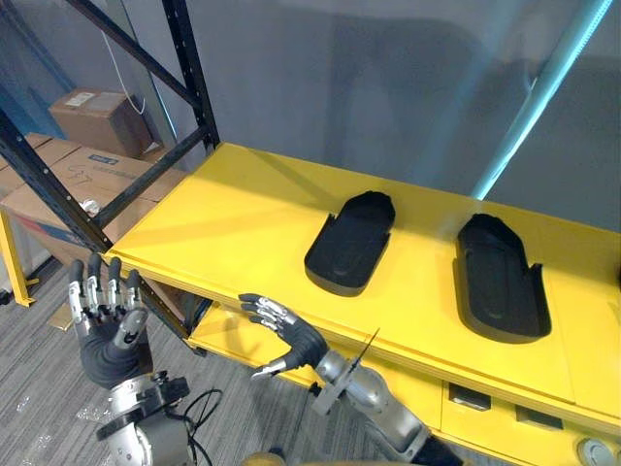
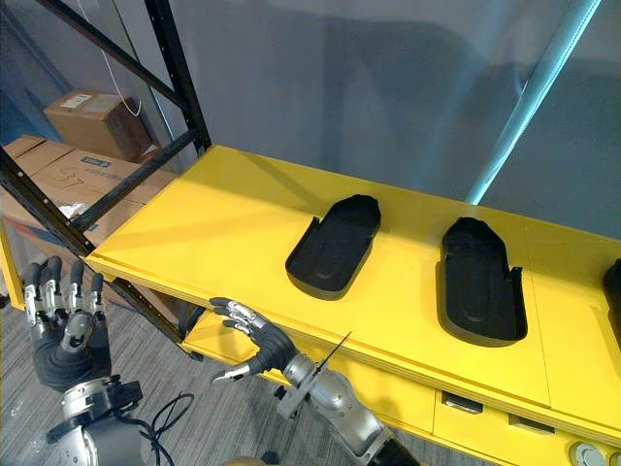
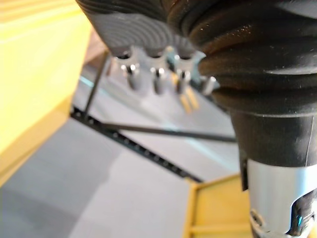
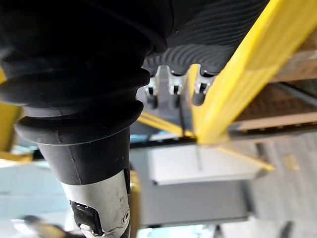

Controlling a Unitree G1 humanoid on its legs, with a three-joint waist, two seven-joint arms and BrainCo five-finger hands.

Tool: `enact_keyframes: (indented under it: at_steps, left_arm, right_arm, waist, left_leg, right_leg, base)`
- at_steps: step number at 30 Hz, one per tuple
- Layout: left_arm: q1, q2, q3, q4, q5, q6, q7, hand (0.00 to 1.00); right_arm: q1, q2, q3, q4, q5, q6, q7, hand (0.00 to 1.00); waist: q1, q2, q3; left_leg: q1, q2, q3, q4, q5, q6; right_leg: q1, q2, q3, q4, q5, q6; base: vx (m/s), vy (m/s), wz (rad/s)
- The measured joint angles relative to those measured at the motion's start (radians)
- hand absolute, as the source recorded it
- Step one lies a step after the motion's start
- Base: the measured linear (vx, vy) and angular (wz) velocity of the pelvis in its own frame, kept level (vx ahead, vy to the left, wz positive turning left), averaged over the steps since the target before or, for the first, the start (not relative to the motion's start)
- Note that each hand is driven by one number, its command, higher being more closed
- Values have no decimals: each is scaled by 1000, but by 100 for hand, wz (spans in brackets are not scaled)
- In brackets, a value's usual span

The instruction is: Walk over and take plastic housings, then place them on the shelf

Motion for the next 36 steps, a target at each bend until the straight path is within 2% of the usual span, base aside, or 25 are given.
enact_keyframes:
  at_steps: [2, 5, 7, 9, 17, 18, 24, 26, 30, 33, 36]
  left_arm:
    - [0, 0, -2, 18, 9, 1, 0, 0]
    - [0, 1, -15, 27, 73, 4, -1, 0]
    - [0, 1, -23, 27, 78, 5, -1, 0]
    - [0, 1, -17, 29, 75, 7, 0, 0]
    - [4, 0, 13, 63, 65, 14, -4, 0]
    - [19, 0, 13, 64, 66, 15, -13, 0]
    - [28, 0, 15, 75, 66, 14, -22, 0]
    - [34, 0, 20, 87, 66, 14, -22, 0]
    - [40, 0, 22, 92, 66, 14, -22, 0]
    - [34, -1, 22, 93, 66, 14, -23, 0]
    - [34, -1, 23, 93, 66, 15, -23, 0]
  right_arm:
    - [-6, 0, -4, 47, -33, 3, -50, 0]
    - [-25, 2, -24, 87, -51, 1, -90, 0]
    - [-31, 3, -57, 105, -53, 0, -115, 0]
    - [-31, 7, -75, 131, -73, -21, -129, 0]
    - [-30, 29, -114, 156, -109, -30, -134, 0]
    - [-29, 29, -123, 156, -110, -30, -134, 100]
    - [-26, 35, -171, 131, -112, -34, -137, 100]
    - [-43, 54, -313, 71, -110, -61, -177, 100]
    - [-79, 18, -399, 39, -108, -89, -195, 100]
    - [-76, 13, -386, 26, -89, -89, -140, 100]
    - [-67, 8, -347, -80, -61, -88, -55, 100]
  waist:
    - [0, 3, 2]
    - [0, 4, 18]
    - [0, 4, 22]
    - [1, 4, 23]
    - [2, 4, 24]
    - [2, 5, 25]
    - [2, 4, 26]
    - [0, 4, 26]
    - [-4, -1, 24]
    - [-9, 2, 25]
    - [-9, 1, 27]
  left_leg:
    - [0, -1, 0, 0, 0, 0]
    - [0, -1, -1, 0, 0, 0]
    - [0, -2, -1, 0, 0, 0]
    - [0, -2, -1, -1, 0, 0]
    - [1, -7, -7, 1, 1, 0]
    - [-1, -10, -12, 1, 1, 0]
    - [0, -16, -23, 2, 1, -1]
    - [0, -16, -21, 3, 2, 0]
    - [2, -15, -16, 4, 2, 2]
    - [3, -14, -8, 3, 1, 2]
    - [9, -13, 4, 2, -4, 4]
  right_leg:
    - [-1, -1, 0, 0, 0, 0]
    - [0, -1, -1, 0, -1, 1]
    - [0, -1, -2, 0, -1, 1]
    - [0, -2, -2, 0, -1, 1]
    - [4, -7, -9, 0, -1, 1]
    - [6, -10, -15, 0, -1, 2]
    - [16, -16, -27, 0, -3, 7]
    - [15, -16, -26, 0, -4, 7]
    - [13, -15, -22, 0, -3, 8]
    - [9, -15, -14, 0, -3, 8]
    - [5, -15, 0, 0, -2, 8]
  base:
    - [0, 0, 0]
    - [0, 0, 0]
    - [0, 0, 0]
    - [0, 0, 0]
    - [-6, 2, 2]
    - [0, 0, 6]
    - [-12, 10, 7]
    - [0, 0, 0]
    - [22, 12, -4]
    - [9, 3, -7]
    - [23, 17, -10]
